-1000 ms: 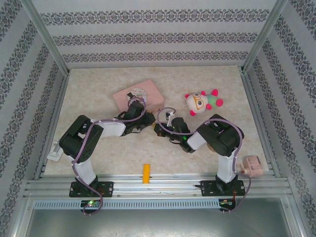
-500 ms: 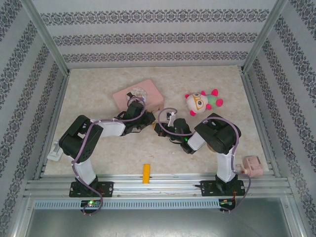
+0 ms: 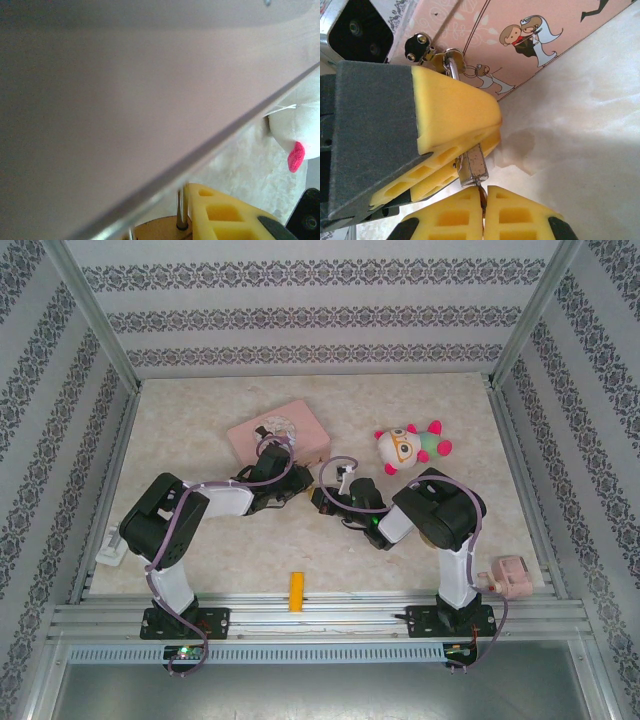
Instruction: Unlock the padlock with the key
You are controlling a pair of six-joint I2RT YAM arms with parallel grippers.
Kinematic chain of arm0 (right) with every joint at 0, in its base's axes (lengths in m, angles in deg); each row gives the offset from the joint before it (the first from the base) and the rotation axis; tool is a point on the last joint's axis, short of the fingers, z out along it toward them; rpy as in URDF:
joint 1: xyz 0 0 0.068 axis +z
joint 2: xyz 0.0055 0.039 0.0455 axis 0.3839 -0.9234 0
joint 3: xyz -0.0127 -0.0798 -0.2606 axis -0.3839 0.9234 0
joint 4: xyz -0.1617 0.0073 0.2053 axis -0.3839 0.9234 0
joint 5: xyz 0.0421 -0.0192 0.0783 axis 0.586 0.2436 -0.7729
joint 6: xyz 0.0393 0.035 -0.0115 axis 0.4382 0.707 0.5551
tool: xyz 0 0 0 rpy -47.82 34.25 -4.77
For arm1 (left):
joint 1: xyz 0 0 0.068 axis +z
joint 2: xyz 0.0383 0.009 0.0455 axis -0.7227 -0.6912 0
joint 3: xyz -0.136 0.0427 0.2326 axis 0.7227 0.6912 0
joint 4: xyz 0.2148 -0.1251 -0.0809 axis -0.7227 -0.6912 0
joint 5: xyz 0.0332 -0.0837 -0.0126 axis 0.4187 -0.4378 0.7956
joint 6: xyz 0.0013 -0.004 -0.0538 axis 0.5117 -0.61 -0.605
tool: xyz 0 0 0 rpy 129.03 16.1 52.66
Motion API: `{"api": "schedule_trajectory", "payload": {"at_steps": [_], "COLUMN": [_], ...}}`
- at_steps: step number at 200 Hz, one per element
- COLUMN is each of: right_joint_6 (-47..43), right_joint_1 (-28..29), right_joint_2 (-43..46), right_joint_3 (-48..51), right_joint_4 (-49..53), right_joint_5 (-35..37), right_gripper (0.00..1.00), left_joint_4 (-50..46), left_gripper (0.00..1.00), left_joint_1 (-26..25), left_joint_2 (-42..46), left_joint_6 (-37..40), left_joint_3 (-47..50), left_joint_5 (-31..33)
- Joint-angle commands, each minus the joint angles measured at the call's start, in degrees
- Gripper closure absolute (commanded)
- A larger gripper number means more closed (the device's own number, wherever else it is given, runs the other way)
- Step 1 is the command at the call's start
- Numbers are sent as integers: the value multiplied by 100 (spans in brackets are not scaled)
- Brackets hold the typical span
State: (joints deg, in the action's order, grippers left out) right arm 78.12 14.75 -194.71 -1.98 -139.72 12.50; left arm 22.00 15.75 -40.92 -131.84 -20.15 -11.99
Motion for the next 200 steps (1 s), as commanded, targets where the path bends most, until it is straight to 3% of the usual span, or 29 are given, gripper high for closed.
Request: {"api": "schedule_trajectory", "payload": {"at_steps": [1,48,124,200], "right_joint_6": [42,-21,-24,-189], "right_joint_1": [-117,-148,-132,59], "right_joint_2": [106,350,828,1639], "right_joint_3": [-241,144,760,1048], "right_joint_4": [-315,-296,-100,1030], "right_joint_5": [758,737,731,977], "right_gripper": [98,81,69,71], "left_joint_4": [171,126,-189,-137], "left_gripper": [85,85,85,84], "left_joint_1": [-318,-297,-197,-129], "left_joint_2": [117,137,194,90], "left_joint_6": [-208,-219,-208,-270], "left_joint_3": [62,29,-47,-65], "left_joint_5": [-1414,-1309,-1026,-1069]}}
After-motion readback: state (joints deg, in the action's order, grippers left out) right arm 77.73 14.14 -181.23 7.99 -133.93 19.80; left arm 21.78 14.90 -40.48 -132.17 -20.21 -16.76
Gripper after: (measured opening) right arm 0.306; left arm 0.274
